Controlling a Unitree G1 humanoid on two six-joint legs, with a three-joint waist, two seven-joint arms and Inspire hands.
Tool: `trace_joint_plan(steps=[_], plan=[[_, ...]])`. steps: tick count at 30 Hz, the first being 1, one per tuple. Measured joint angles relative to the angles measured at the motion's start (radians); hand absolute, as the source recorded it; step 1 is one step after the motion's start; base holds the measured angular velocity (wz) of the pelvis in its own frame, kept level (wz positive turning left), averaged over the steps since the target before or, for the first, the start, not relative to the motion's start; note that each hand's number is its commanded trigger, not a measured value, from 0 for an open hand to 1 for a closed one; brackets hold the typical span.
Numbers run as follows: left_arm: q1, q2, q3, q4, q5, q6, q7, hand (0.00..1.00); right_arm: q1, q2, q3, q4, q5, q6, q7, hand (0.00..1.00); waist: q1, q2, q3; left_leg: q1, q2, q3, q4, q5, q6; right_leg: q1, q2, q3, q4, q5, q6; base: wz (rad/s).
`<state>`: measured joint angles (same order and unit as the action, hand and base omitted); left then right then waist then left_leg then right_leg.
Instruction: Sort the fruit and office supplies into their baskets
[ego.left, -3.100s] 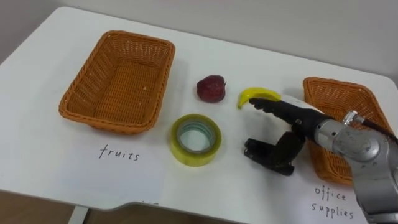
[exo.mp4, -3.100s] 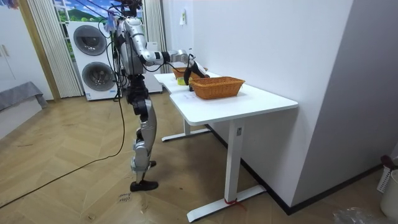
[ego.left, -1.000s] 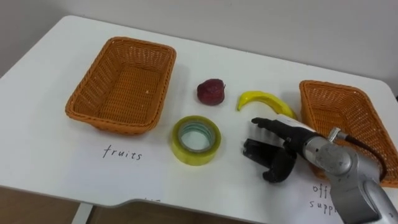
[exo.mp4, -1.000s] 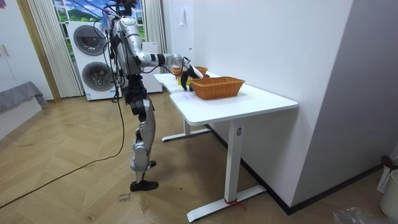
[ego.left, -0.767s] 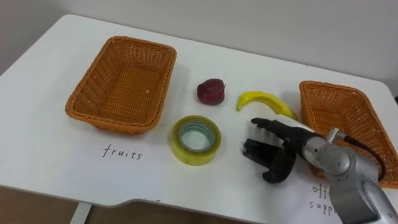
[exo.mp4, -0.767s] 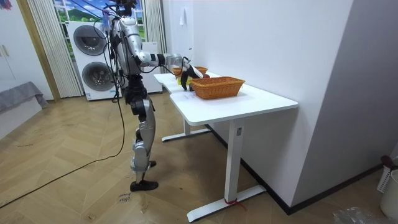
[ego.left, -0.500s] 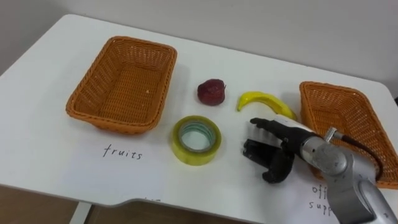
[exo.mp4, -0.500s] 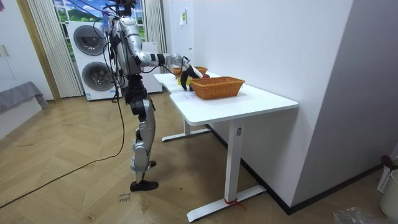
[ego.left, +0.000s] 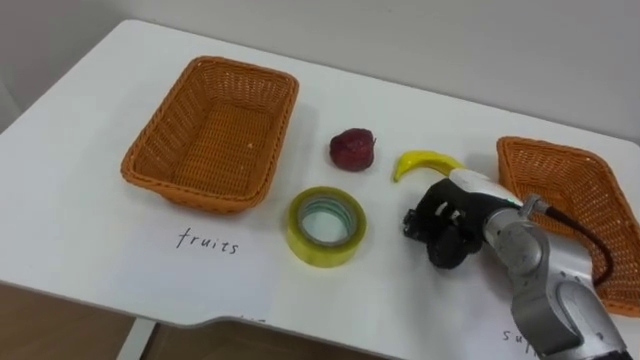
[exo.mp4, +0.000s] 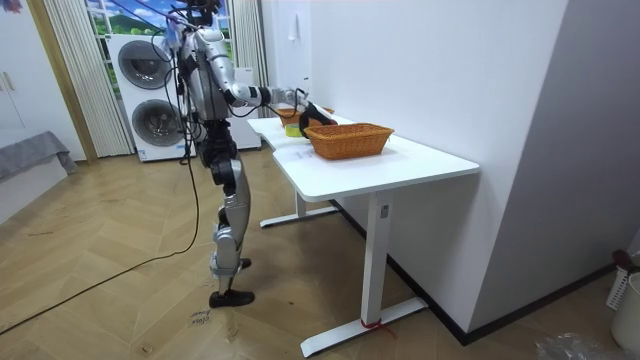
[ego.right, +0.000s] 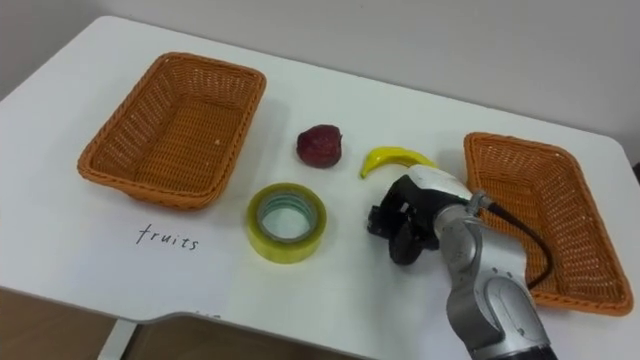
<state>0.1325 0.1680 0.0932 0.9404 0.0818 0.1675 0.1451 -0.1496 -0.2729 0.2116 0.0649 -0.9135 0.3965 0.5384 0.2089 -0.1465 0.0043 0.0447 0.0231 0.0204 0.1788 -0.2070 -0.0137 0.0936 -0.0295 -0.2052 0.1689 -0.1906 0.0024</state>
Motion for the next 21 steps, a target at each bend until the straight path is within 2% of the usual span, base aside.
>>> trace_joint_plan(steps=[9,21], plan=[[-0.012,0.0,0.0,0.0,-0.001,0.0,0.0,0.0,0.0,0.0,0.0,-0.005,0.005,0.002,-0.003,1.0,-0.001,0.0,-0.0001,-0.003,0.0,0.001,-0.002,0.0,0.0,-0.005,0.0,-0.003,0.0,0.0,0.0,0.0],[-0.008,0.0,0.0,0.002,-0.002,-0.002,0.0,0.0,0.012,0.0,-0.01,-0.028,0.044,-0.024,-0.011,1.0,-0.013,0.0,-0.0002,-0.001,0.0,0.001,-0.01,0.0,0.0,-0.004,0.0,-0.001,0.0,0.0,0.0,0.0]])
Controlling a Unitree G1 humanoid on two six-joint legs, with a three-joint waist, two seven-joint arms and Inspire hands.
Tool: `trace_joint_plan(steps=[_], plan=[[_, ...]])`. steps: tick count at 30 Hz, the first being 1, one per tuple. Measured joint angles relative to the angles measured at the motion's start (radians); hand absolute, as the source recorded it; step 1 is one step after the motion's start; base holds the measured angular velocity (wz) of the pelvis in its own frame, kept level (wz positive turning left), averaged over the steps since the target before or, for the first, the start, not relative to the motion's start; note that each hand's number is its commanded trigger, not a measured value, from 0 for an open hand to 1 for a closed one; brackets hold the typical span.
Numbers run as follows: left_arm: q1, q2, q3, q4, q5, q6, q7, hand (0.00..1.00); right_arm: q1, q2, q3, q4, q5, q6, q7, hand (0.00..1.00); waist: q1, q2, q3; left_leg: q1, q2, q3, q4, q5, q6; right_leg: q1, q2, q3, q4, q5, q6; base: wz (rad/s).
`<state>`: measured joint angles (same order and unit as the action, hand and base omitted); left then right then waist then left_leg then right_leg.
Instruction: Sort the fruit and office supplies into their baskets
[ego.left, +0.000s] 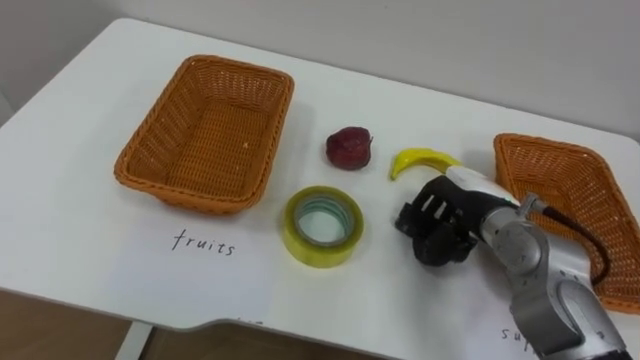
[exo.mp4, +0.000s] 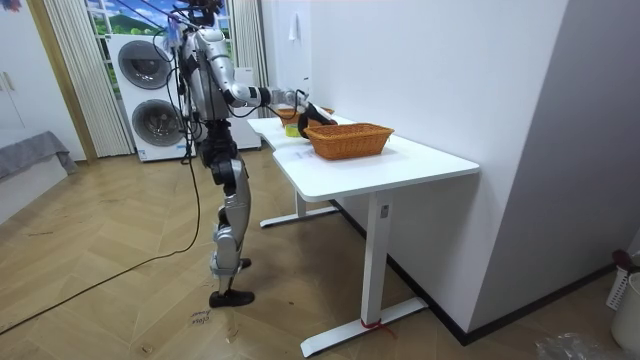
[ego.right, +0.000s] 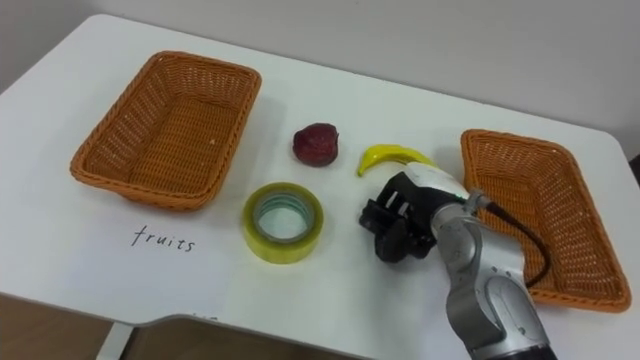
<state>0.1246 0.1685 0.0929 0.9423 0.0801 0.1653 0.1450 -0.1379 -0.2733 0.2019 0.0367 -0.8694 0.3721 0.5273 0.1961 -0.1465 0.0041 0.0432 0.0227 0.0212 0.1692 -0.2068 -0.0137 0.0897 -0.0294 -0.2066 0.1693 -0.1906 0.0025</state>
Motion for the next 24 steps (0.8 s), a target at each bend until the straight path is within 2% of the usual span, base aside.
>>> trace_joint_plan(steps=[6,10,13,16,20,24], plan=[[0.006,0.003,0.002,0.002,-0.001,-0.018,0.005,0.0,0.021,0.0,-0.028,-0.071,0.017,-0.012,0.032,1.0,-0.01,0.004,0.0019,0.003,-0.001,0.006,0.001,0.001,0.001,-0.005,0.001,0.017,-0.001,0.0,0.0,-0.03],[0.026,0.003,0.014,0.006,-0.002,-0.033,0.022,0.0,0.023,-0.009,-0.034,-0.11,0.068,-0.042,0.06,1.0,-0.054,0.003,0.0016,0.005,-0.002,0.006,0.001,0.002,0.002,-0.007,0.0,0.028,-0.002,0.0,0.0,0.0],[0.034,-0.001,0.06,0.006,-0.001,-0.049,0.018,0.0,0.032,-0.009,-0.104,-0.167,0.146,-0.067,0.071,1.0,-0.078,0.006,0.0035,0.003,-0.002,0.005,0.0,0.002,0.002,-0.008,-0.001,0.028,-0.002,0.0,0.0,0.01],[0.034,-0.003,0.097,0.023,0.002,-0.062,0.017,0.0,0.031,-0.035,-0.189,-0.262,0.233,-0.083,0.067,1.0,-0.088,0.009,0.0053,0.003,-0.002,0.007,-0.001,0.002,0.002,-0.009,-0.002,0.029,-0.002,0.0,0.0,0.0],[0.051,-0.005,0.102,0.036,0.002,-0.064,0.022,0.0,0.008,-0.039,-0.275,-0.347,0.239,-0.098,0.037,1.0,-0.104,0.007,0.0039,0.006,-0.002,0.009,-0.002,0.002,0.002,-0.008,-0.002,0.03,-0.002,0.0,0.0,0.0],[0.065,-0.005,0.101,0.037,0.002,-0.069,0.039,0.0,-0.003,-0.039,-0.299,-0.359,0.257,-0.102,-0.002,1.0,-0.11,0.003,0.0009,0.009,-0.002,0.011,-0.002,0.002,0.002,-0.006,-0.002,0.029,-0.002,0.0,0.0,-0.01]])
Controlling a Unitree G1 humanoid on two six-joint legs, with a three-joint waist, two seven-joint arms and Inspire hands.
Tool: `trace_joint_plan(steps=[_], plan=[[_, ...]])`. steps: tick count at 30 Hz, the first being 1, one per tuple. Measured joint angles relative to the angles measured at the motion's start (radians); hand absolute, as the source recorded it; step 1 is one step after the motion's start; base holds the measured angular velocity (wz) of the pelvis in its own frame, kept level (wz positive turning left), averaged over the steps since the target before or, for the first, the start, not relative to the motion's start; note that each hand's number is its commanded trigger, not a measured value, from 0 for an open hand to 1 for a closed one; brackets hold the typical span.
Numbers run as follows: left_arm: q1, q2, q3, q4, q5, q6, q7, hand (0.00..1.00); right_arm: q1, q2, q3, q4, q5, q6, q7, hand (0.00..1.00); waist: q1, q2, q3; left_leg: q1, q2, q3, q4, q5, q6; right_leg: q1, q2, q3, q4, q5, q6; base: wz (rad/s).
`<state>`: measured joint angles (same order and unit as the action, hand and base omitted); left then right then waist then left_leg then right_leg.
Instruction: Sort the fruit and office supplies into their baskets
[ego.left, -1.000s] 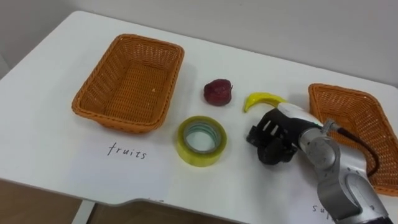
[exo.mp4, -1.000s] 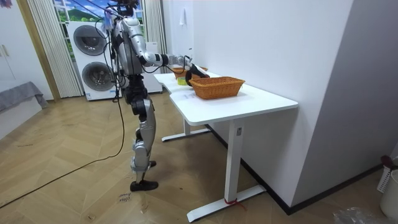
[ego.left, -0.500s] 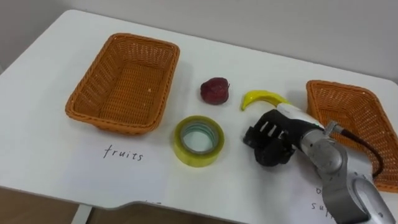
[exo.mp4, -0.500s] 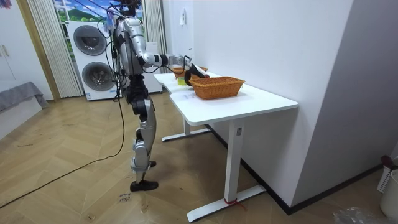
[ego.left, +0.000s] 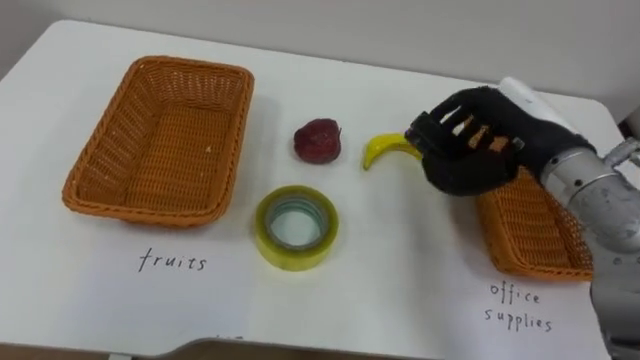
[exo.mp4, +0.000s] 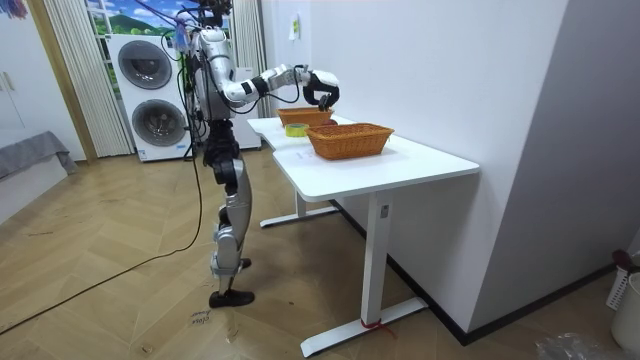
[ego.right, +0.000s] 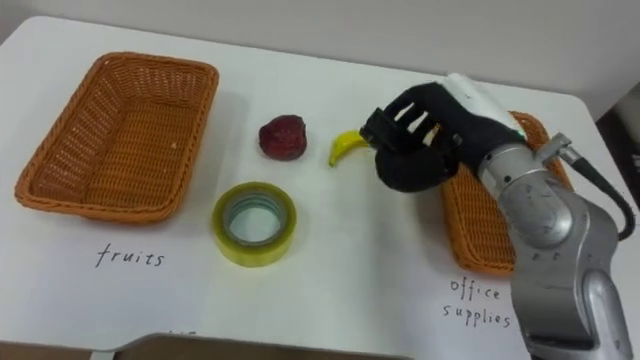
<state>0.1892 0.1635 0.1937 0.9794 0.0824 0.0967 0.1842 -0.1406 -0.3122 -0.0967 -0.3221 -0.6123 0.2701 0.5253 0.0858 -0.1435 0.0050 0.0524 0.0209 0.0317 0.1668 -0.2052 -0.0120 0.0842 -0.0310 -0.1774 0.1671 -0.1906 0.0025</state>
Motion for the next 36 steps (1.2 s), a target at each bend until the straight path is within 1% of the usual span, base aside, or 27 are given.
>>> trace_joint_plan(steps=[7,12,15,17,19,20,22,24,26,28,36], plan=[[0.025,0.0,0.0,-0.001,0.0,-0.011,0.008,0.0,0.0,-0.005,-0.014,-0.001,0.114,-0.014,-0.078,1.0,-0.001,-0.003,-0.0014,0.004,0.001,0.01,0.002,0.0,0.0,-0.001,0.001,0.013,0.001,0.0,0.0,-0.04],[0.038,-0.001,0.0,0.0,-0.001,-0.015,0.008,0.0,0.0,-0.008,-0.044,0.006,0.188,-0.034,-0.141,1.0,-0.008,-0.002,0.0,0.01,0.001,0.019,0.003,0.001,0.001,0.003,0.0,0.016,0.003,0.0,0.0,-0.05],[0.046,0.0,0.001,0.0,0.0,-0.016,0.006,0.0,0.0,-0.016,-0.06,0.026,0.225,-0.051,-0.191,1.0,-0.019,-0.003,0.0007,0.01,0.001,0.021,0.005,0.001,0.001,0.003,0.0,0.019,0.003,0.0,0.0,-0.02],[0.05,0.0,0.0,0.0,0.0,-0.016,-0.001,0.0,0.012,-0.017,-0.08,0.048,0.261,-0.065,-0.224,1.0,-0.03,-0.001,0.003,0.005,0.001,0.021,0.005,0.001,0.001,0.002,0.0,0.016,0.003,0.0,0.0,0.0],[0.055,0.0,0.0,0.0,0.0,-0.016,-0.001,0.0,0.026,-0.018,-0.088,0.07,0.277,-0.065,-0.255,1.0,-0.033,-0.002,0.0022,0.003,0.002,0.021,0.005,0.001,0.001,0.001,0.0,0.015,0.004,0.0,0.0,0.0],[0.058,0.0,0.0,0.0,-0.001,-0.015,-0.002,0.0,0.027,-0.019,-0.091,0.088,0.286,-0.065,-0.27,1.0,-0.042,-0.001,0.0025,0.002,0.002,0.021,0.005,0.001,0.001,-0.001,0.0,0.013,0.004,0.0,0.0,0.0],[0.063,0.0,0.001,-0.001,-0.001,-0.015,-0.002,0.0,0.027,-0.02,-0.092,0.115,0.291,-0.066,-0.296,1.0,-0.053,0.001,0.0009,-0.002,0.002,0.021,0.005,0.001,0.001,-0.004,0.0,0.013,0.004,0.0,0.001,0.0],[0.064,0.001,0.001,-0.001,-0.001,-0.015,-0.002,0.0,0.026,-0.037,-0.094,0.151,0.293,-0.073,-0.324,1.0,-0.055,0.001,-0.0025,-0.004,0.002,0.021,0.005,0.001,0.001,-0.01,0.0,0.014,0.005,0.001,0.001,0.0],[0.062,0.001,0.001,0.0,-0.003,-0.015,0.0,0.0,0.023,-0.063,-0.094,0.201,0.293,-0.073,-0.363,1.0,-0.053,0.005,-0.0018,-0.006,0.001,0.023,0.011,0.001,0.002,-0.012,-0.001,0.019,0.005,0.001,0.001,-0.04],[0.064,0.002,0.002,-0.003,-0.003,-0.015,0.003,0.0,0.023,-0.07,-0.094,0.242,0.292,-0.074,-0.389,1.0,-0.053,0.007,-0.0026,-0.005,0.001,0.023,0.011,0.001,0.002,-0.013,0.0,0.022,0.004,0.001,0.001,-0.04],[0.079,0.003,0.003,-0.021,-0.001,-0.015,0.009,0.0,0.025,-0.072,-0.094,0.365,0.293,-0.073,-0.404,1.0,-0.054,0.006,-0.0025,0.011,0.001,0.023,0.003,0.001,0.002,-0.004,0.001,0.027,0.003,0.001,0.002,-0.01]])
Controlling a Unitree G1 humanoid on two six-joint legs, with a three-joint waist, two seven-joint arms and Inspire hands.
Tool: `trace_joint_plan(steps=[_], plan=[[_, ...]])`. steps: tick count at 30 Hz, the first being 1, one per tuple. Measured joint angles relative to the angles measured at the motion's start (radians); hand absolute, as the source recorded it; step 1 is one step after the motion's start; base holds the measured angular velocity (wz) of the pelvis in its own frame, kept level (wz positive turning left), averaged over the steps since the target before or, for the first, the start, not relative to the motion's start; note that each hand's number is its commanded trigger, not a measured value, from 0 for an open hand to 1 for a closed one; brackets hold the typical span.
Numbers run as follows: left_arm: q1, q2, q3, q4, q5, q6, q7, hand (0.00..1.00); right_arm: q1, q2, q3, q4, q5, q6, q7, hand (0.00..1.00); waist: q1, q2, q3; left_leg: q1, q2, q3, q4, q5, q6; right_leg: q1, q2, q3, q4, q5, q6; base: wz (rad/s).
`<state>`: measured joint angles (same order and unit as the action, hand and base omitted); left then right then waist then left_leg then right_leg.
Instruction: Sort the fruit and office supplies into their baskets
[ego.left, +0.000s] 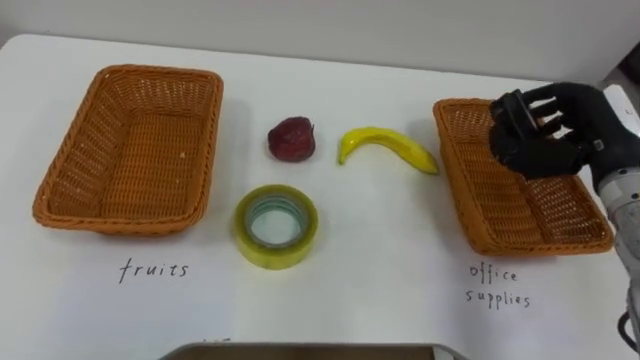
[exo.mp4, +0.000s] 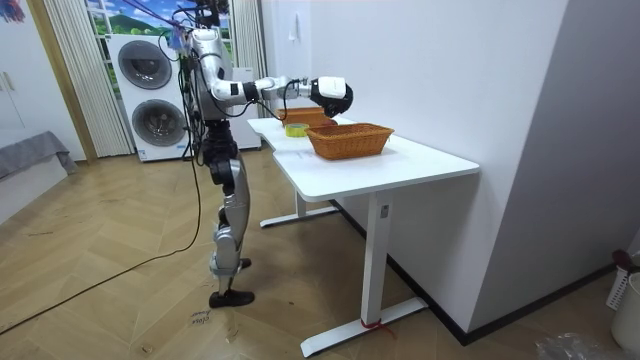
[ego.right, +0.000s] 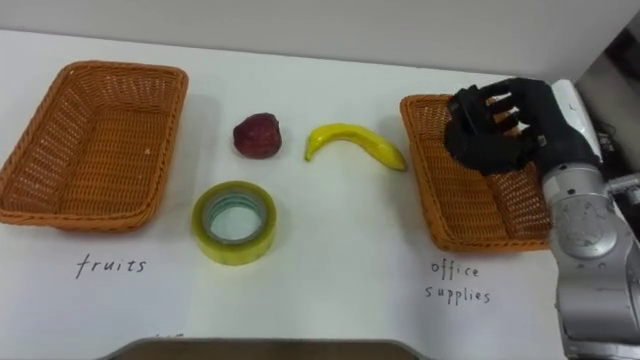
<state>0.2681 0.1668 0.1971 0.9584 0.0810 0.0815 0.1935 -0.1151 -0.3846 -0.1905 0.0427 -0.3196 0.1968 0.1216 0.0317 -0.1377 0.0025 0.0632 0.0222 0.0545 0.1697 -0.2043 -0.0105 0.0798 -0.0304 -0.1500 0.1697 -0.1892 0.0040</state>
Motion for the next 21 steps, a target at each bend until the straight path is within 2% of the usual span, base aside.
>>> trace_joint_plan(steps=[6,7,9,10,11,12,21], plan=[[0.017,0.001,0.019,-0.019,0.0,0.001,-0.001,0.0,0.025,0.0,-0.001,0.025,0.009,0.001,0.0,1.0,0.0,-0.002,-0.0002,0.007,0.0,0.004,-0.001,0.0,0.0,0.007,0.0,-0.002,0.0,0.0,0.0,0.0],[0.018,0.001,0.022,-0.019,0.0,0.001,-0.001,0.0,0.029,0.0,-0.001,0.025,0.009,0.001,0.0,0.71,0.0,-0.002,-0.0002,0.007,0.0,0.005,0.0,0.0,0.0,0.007,0.0,-0.002,0.0,0.0,0.0,0.0],[0.018,0.001,0.026,-0.018,0.0,0.001,-0.001,0.0,0.036,0.0,-0.001,0.025,0.009,0.001,0.0,0.51,0.0,-0.003,-0.0005,0.007,0.0,0.006,0.0,0.0,0.0,0.008,0.0,-0.002,0.001,0.0,0.0,0.0],[0.019,0.001,0.027,-0.018,0.0,0.001,-0.001,0.0,0.039,0.0,-0.001,0.025,0.009,0.001,0.0,0.25,0.001,-0.003,-0.0006,0.008,0.0,0.006,0.001,0.0,0.0,0.008,0.0,-0.002,0.002,0.0,0.0,0.0],[0.019,0.001,0.028,-0.018,0.0,0.001,-0.001,0.0,0.039,0.0,-0.001,0.025,0.009,0.001,0.0,0.16,0.001,-0.003,-0.0006,0.008,0.0,0.007,0.0,0.0,0.0,0.008,0.0,-0.002,0.002,0.0,0.0,0.0],[0.02,0.001,0.028,-0.018,0.0,0.001,-0.001,0.0,0.039,0.0,-0.001,0.025,0.009,0.001,0.0,0.0,0.001,-0.003,-0.0006,0.008,0.0,0.008,0.0,0.0,0.0,0.008,0.0,-0.002,0.002,0.0,0.0,0.0],[0.02,0.003,0.028,-0.018,0.0,0.001,0.0,0.0,0.039,0.0,0.003,0.029,0.01,-0.003,-0.001,0.0,0.002,-0.004,-0.0014,0.003,0.0,0.005,0.0,0.0,0.0,0.009,0.0,-0.004,0.002,0.0,0.0,0.0]])
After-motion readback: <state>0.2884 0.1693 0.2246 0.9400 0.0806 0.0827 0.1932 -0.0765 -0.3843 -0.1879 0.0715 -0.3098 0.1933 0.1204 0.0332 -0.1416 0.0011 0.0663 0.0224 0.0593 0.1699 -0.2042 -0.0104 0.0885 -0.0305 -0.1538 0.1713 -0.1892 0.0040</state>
